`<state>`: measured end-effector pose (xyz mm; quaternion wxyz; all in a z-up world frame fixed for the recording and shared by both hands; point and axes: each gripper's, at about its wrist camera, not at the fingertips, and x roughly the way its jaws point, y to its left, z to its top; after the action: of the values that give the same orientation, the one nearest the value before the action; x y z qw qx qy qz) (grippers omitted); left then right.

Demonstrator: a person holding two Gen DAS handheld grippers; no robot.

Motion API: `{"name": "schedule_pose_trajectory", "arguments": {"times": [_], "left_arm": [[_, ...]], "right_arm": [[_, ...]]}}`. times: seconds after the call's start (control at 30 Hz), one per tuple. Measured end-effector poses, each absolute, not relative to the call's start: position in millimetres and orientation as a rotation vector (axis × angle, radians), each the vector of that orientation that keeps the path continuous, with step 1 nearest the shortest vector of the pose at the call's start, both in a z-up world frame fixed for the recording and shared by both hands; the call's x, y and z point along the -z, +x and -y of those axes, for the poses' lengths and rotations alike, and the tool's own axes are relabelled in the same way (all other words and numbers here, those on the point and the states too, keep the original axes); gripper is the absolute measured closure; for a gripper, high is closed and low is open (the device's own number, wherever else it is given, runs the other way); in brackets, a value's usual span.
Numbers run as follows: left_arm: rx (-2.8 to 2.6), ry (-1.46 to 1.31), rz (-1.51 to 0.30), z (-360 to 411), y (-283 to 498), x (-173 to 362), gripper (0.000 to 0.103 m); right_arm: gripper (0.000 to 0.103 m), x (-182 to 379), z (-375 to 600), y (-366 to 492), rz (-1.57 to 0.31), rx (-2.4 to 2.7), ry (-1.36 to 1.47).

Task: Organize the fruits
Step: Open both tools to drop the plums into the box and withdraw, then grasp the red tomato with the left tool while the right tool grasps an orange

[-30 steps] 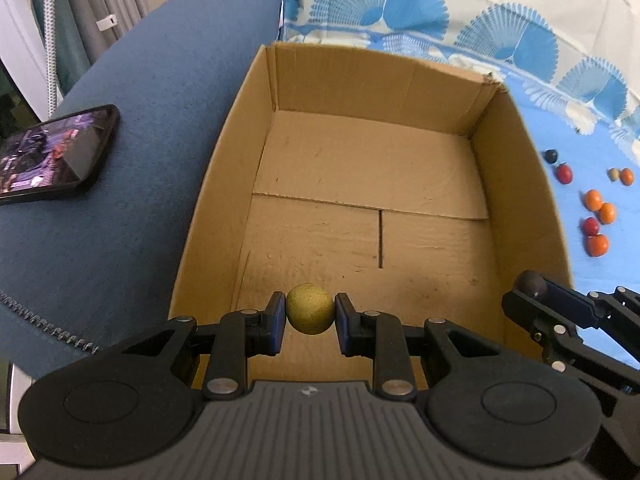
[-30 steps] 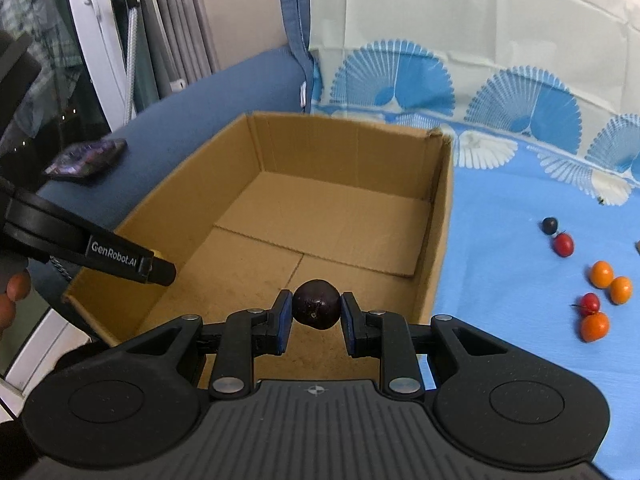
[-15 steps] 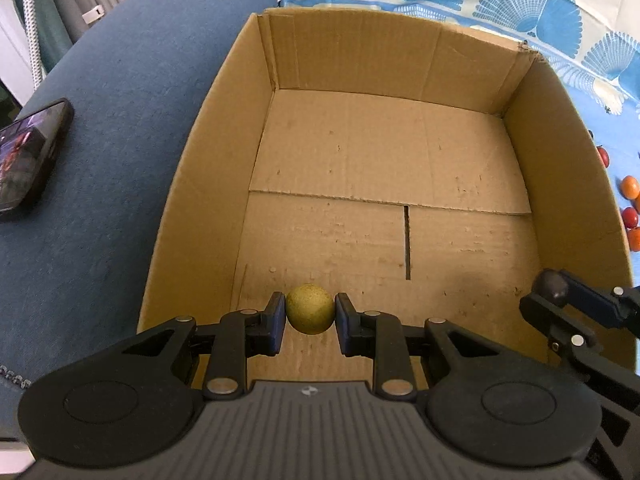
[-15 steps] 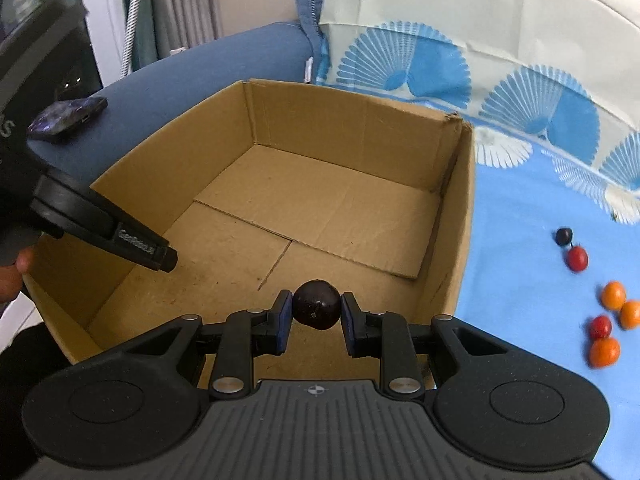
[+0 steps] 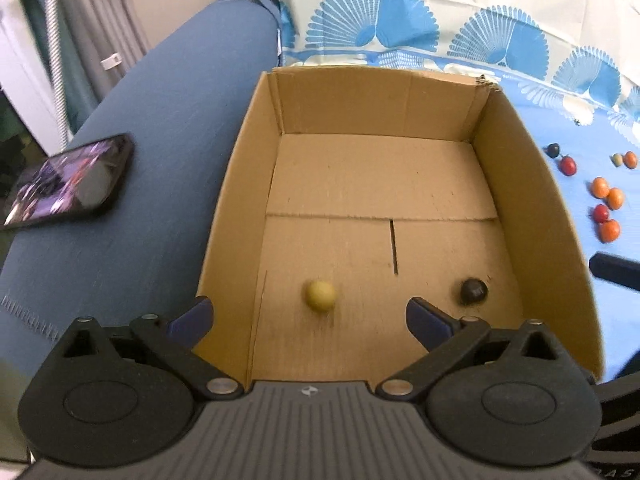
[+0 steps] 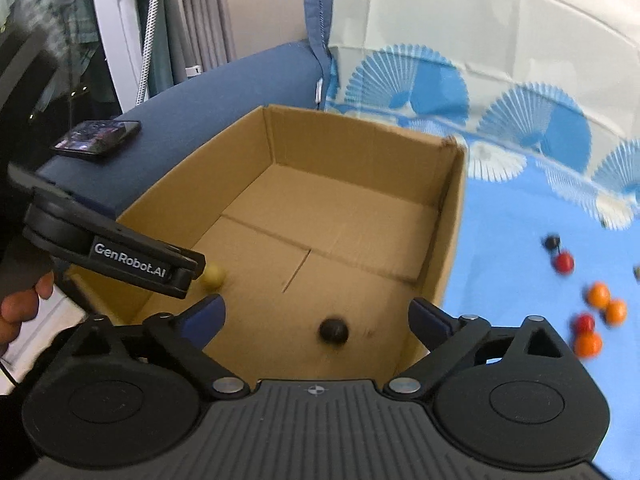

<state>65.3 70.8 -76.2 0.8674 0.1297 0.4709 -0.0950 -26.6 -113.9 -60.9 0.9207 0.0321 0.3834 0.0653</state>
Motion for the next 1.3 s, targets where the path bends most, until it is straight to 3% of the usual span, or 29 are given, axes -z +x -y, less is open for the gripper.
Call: {"name": "schedule_pose_trajectory", "arguments": {"times": [0.63,1.3], "left_arm": [[0.177,0.174,-0.861,-93.6,-77.9,7.9,0.000],[0.192,0.168,-0.727,-92.8,-135.6,-30.0,0.000]], "right_arm": [[0.001,-13.7,95.8,-163.9,-0.650,-0.022,0.124],[0.001,-45.0,85.9,-225.8,-0.528,-0.021,0.114]]}}
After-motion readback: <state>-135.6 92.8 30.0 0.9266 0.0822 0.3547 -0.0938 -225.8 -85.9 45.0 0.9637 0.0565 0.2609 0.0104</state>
